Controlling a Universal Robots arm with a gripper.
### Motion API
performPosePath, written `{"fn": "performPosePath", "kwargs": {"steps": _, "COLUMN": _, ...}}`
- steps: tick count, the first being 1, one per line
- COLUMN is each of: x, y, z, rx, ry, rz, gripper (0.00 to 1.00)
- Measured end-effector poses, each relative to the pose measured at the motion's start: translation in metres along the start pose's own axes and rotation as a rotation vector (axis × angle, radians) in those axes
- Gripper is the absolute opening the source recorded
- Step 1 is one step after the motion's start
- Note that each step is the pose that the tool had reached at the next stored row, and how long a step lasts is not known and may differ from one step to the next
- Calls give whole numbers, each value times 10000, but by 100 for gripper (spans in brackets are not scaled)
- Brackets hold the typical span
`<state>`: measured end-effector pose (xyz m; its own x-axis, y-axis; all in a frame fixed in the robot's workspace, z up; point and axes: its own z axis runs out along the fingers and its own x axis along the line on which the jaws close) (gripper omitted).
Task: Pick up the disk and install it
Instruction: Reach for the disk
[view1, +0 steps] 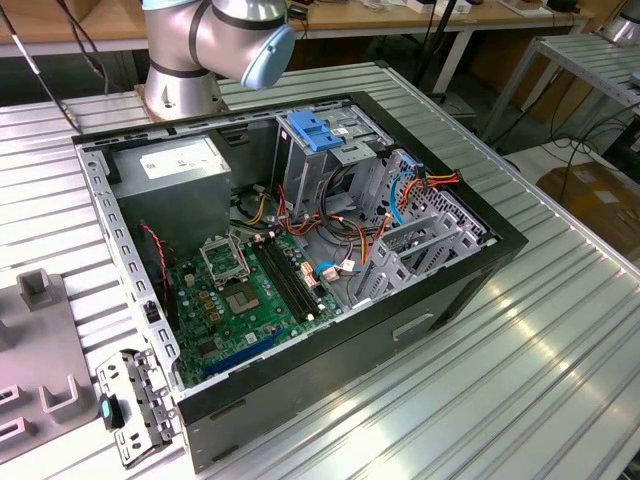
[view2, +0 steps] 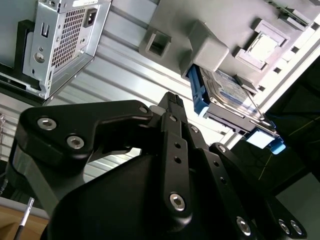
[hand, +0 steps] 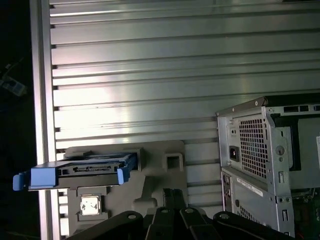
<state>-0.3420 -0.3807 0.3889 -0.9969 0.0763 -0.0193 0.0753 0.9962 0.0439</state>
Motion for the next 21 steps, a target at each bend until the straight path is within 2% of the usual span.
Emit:
{"fn": "performPosePath", "kwargs": {"steps": 10, "x": 118, "y": -5, "z": -2, "rx": 0, "ry": 0, "rz": -1, "gripper": 11}}
{"fn": "performPosePath", "kwargs": {"steps": 16, "x": 222, "y": -9, "z": -4, "rx": 0, "ry": 0, "rz": 0, "gripper": 11}}
{"fn": "performPosePath", "kwargs": {"steps": 21, "x": 280, "y": -10, "z": -6, "rx": 0, "ry": 0, "rz": 0, "gripper": 11}}
